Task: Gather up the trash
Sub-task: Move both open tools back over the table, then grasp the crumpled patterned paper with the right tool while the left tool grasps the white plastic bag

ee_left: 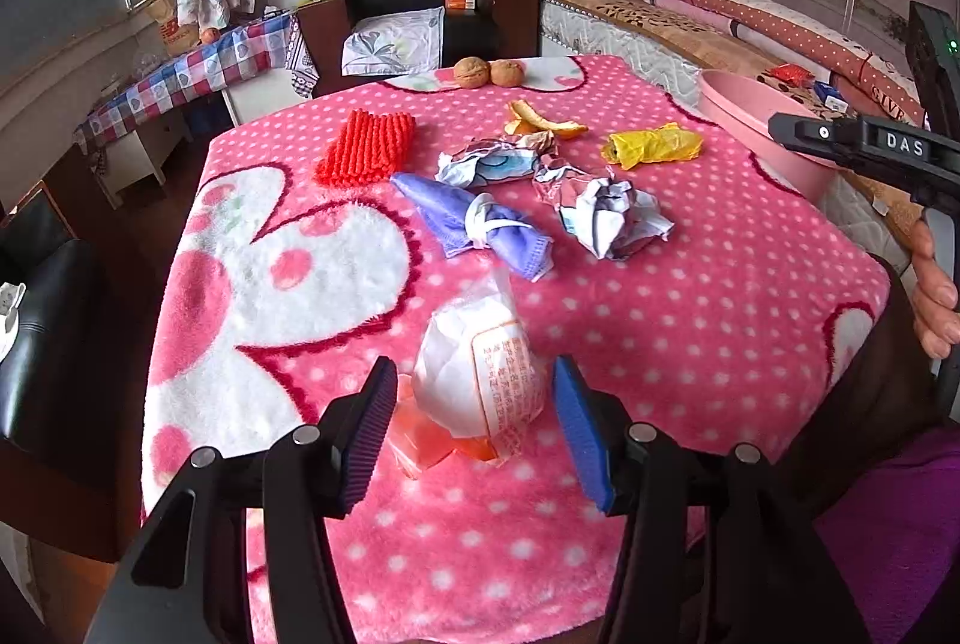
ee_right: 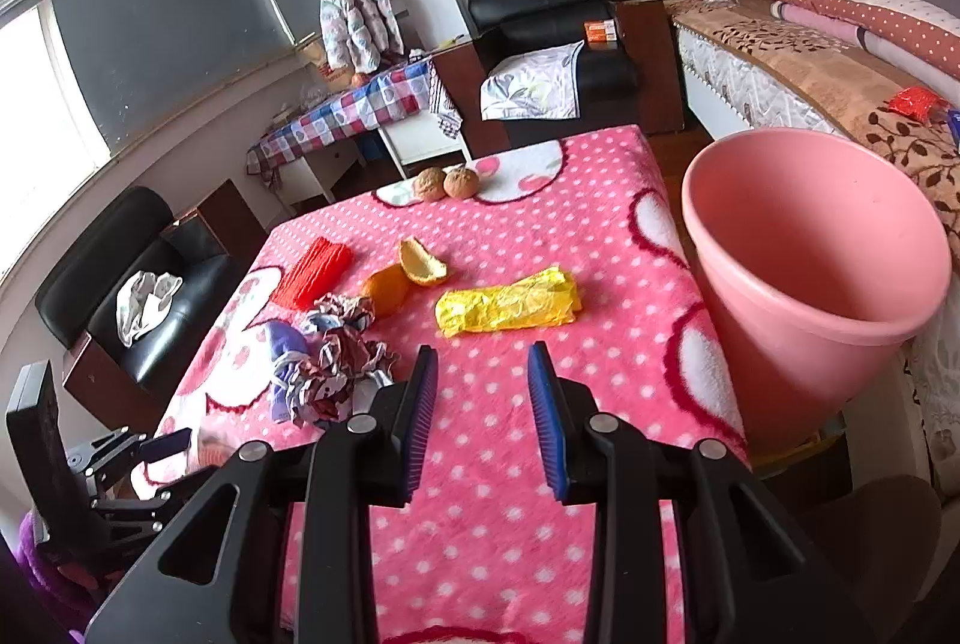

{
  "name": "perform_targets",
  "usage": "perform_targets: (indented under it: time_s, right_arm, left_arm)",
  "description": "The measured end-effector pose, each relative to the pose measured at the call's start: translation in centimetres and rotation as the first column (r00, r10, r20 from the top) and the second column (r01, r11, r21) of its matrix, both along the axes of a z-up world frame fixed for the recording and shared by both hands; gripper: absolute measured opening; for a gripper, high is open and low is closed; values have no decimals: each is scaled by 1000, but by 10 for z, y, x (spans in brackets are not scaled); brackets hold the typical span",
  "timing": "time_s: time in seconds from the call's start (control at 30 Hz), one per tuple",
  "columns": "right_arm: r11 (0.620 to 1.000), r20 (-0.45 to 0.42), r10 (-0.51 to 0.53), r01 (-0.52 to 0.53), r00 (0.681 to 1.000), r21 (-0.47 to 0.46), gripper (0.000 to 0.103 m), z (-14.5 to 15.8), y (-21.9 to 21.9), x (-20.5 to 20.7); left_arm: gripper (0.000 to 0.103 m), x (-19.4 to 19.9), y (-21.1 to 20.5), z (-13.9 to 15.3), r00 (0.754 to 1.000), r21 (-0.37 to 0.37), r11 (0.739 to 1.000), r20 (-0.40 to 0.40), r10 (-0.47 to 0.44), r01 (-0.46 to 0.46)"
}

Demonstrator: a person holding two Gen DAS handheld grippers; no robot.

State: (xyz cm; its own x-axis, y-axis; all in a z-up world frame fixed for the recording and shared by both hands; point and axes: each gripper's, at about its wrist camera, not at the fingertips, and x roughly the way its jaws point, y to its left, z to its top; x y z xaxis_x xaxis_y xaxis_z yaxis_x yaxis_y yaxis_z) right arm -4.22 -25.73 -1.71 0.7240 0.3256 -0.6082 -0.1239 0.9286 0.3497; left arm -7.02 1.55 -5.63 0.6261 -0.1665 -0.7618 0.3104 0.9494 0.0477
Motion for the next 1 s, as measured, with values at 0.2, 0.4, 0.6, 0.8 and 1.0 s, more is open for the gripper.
perform_targets:
  time_s: [0.2,0.4,0.6,0.8,1.0]
  right_arm:
    - [999,-21,37,-37,999,-10,32,-5,10,3]
    - [992,-40,124,-124,992,-13,32,-8,30,7]
    - [975,-76,223,-222,972,17,32,-13,57,16]
    - [953,-84,304,-304,949,8,32,-7,92,28]
    - [948,-136,297,-309,945,-76,32,-22,119,45]
  left_arm:
    - [46,5,7,5,1000,-37,999,11,8,-8]
    - [46,10,18,22,997,-93,995,67,47,-41]
    - [46,17,26,31,993,-143,987,85,83,-71]
    - [46,20,31,25,992,-167,982,69,104,-91]
    - [46,22,39,22,991,-191,975,54,122,-110]
